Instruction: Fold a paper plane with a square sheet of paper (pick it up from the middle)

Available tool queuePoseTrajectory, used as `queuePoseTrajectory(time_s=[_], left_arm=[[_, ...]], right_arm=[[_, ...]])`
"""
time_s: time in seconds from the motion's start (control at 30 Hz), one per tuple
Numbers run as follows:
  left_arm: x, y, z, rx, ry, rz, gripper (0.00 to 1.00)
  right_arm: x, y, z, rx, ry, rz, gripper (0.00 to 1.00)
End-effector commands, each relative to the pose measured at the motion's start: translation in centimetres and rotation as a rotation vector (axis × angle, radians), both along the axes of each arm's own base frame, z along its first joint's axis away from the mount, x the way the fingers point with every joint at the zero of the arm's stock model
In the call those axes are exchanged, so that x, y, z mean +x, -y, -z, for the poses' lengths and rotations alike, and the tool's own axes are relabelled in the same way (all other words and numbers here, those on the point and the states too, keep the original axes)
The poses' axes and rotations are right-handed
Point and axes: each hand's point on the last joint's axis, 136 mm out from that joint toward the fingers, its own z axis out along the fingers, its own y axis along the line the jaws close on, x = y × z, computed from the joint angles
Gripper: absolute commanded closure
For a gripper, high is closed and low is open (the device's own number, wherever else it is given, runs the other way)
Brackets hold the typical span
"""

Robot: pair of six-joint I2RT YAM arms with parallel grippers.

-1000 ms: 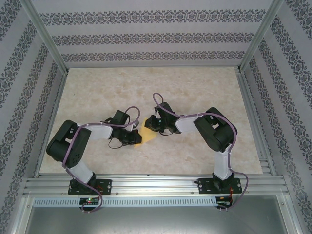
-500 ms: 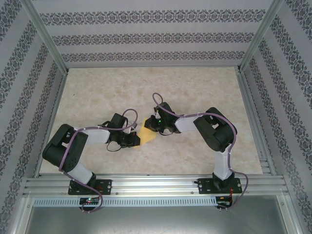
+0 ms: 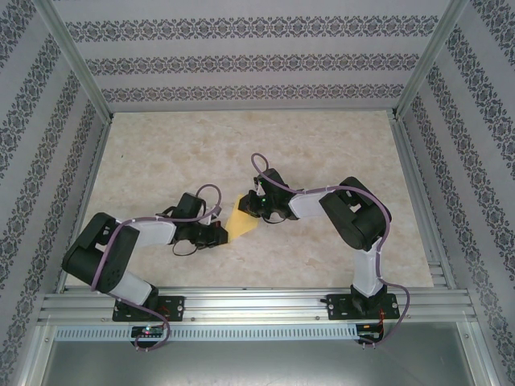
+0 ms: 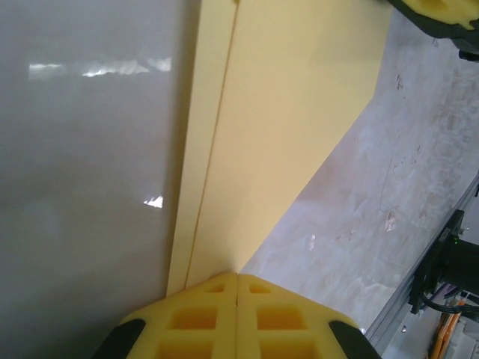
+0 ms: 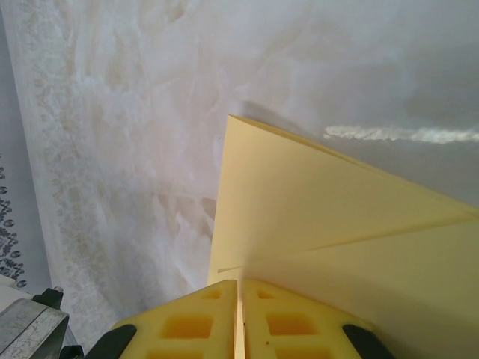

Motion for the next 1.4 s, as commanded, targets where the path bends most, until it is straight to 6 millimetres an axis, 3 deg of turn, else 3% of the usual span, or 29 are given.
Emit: queuePoseTrajectory(time_s=[0.0, 0.4, 0.53, 0.7, 0.8, 0.97, 1.1, 1.2, 1.37], left_arm=[[-4.6, -3.0, 2.9, 0.119, -0.208, -0.051, 0.93], [-0.1, -2.4, -5.4, 0.064, 0.075, -0.069, 0.79], [2.1, -0.7, -7.0, -0.004, 0.119, -0.046, 0.79], [4.2, 1.2, -5.7, -0.051, 0.099, -0.008, 0.81], [4.1, 1.8, -3.7, -0.062, 0.036, 0.019, 0.82], [1.3, -0.2, 0.4, 0.054, -0.080, 0.030, 0.89], [-1.5, -2.0, 2.6, 0.127, -0.160, 0.017, 0.95], [-2.7, -2.6, 2.5, 0.128, -0.171, -0.004, 0.93], [-2.1, -2.4, -0.8, 0.106, -0.113, -0.015, 0.89]], right_arm=[[-2.8, 4.6, 7.1, -0.233, -0.146, 0.030, 0.88], [-2.9, 3.8, 6.4, -0.219, -0.118, -0.018, 0.88], [-3.2, 3.7, 6.4, -0.223, -0.117, -0.034, 0.88], [-3.5, 3.4, 6.6, -0.228, -0.129, -0.045, 0.87], [-3.7, 3.4, 6.8, -0.236, -0.134, -0.051, 0.88], [-3.6, 3.3, 6.6, -0.237, -0.127, -0.053, 0.87], [-3.5, 3.5, 6.2, -0.245, -0.119, -0.056, 0.87], [-3.4, 3.5, 5.8, -0.239, -0.106, -0.067, 0.87], [-3.2, 3.0, 5.2, -0.243, -0.083, -0.134, 0.88]])
